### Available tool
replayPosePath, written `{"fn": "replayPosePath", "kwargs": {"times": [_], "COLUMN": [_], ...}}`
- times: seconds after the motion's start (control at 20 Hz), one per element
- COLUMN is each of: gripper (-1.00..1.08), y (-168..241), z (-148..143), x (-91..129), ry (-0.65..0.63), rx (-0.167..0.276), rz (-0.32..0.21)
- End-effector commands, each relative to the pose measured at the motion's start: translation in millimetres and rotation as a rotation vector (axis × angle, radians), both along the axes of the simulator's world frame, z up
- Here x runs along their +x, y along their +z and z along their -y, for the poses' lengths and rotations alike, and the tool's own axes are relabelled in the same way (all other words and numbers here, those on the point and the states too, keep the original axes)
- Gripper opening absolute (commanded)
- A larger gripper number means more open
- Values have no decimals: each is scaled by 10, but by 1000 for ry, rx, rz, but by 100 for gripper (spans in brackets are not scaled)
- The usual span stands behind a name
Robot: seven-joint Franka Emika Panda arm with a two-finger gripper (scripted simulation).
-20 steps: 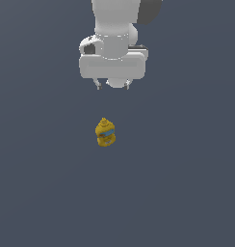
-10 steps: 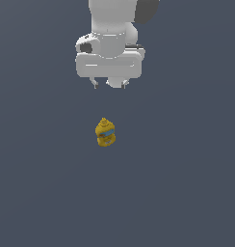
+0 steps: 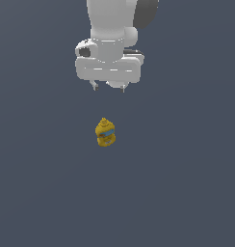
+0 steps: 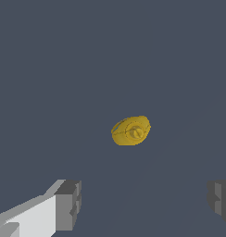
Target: Pick up the object and move it to a goal position.
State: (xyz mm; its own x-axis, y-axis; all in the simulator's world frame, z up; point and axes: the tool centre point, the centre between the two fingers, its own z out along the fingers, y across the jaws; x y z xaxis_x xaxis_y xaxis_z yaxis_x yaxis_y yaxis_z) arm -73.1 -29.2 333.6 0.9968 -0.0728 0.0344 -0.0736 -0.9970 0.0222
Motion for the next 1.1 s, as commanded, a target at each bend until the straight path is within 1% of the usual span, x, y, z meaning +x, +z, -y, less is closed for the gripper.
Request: {"fn": "replayPosePath", "kwargs": {"times": [0.0, 0.2, 1.05], "gripper": [100, 100, 100], "y": [-46, -140, -613], "z": [11, 34, 155], "x": [15, 45, 165], "ry": [-46, -140, -609], "rx": [3, 9, 32], "rz": [0, -1, -8]}}
